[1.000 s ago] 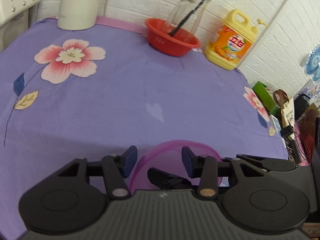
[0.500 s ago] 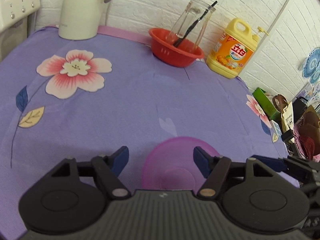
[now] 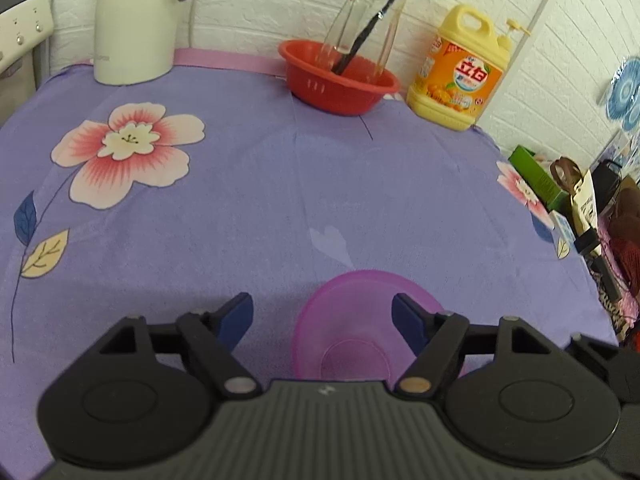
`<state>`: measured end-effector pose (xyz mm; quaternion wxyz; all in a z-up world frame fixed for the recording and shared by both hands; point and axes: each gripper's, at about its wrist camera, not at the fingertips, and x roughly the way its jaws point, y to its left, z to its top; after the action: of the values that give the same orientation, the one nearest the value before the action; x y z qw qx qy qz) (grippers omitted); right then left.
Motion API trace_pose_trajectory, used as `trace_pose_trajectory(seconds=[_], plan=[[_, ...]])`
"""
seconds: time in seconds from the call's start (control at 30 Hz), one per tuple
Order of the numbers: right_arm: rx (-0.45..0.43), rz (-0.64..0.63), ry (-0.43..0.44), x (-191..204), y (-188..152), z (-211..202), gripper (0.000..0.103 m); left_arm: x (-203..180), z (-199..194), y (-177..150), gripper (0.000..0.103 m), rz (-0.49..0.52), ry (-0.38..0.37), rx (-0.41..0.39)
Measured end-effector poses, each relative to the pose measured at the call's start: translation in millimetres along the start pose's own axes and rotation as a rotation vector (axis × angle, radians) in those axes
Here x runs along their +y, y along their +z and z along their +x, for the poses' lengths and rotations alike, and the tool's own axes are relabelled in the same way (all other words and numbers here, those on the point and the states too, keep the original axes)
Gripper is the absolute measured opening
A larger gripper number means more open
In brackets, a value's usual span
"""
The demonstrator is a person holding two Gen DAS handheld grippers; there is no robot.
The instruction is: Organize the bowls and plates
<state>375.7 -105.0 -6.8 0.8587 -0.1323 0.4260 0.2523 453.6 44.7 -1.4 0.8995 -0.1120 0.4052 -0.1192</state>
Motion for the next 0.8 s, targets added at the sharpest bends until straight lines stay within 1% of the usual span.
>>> trace_pose_trajectory(seconds=[0.1,0.17,0.2,0.23,0.27,0.33,0.4,0.47,0.67,0.8], plan=[[0.010,-0.009,-0.009,1,11,19,0.103,-2,8,2,0.075,0.013,0.001,0.001],[0.020,-0.003,-0.003,2,17,32,0.103,-7,16,3,0.075,0.052,0.000,0.011],[0.023,-0.002,-0.003,3,19,37,0.103,-10,19,3,0.072,0.077,-0.005,0.020],[0.018,0.000,-0.001,3,20,40,0.103,-14,23,2,0.066,0.107,-0.017,0.036],[0.003,0.007,0.008,3,20,40,0.103,-16,26,1,0.064,0.120,-0.029,0.048],[-0.042,0.014,0.021,2,22,35,0.103,-18,26,1,0.063,0.127,-0.040,0.042],[-0.075,-0.008,-0.007,5,22,31,0.103,-17,22,4,0.062,0.122,-0.039,0.025],[-0.105,-0.006,-0.014,4,22,22,0.103,-19,15,6,0.062,0.126,-0.053,0.006],[-0.205,0.018,-0.030,4,19,-13,0.103,-37,-15,8,0.061,0.152,-0.072,-0.056],[-0.254,0.023,-0.042,5,11,-43,0.103,-56,-41,0,0.061,0.164,-0.112,-0.088]])
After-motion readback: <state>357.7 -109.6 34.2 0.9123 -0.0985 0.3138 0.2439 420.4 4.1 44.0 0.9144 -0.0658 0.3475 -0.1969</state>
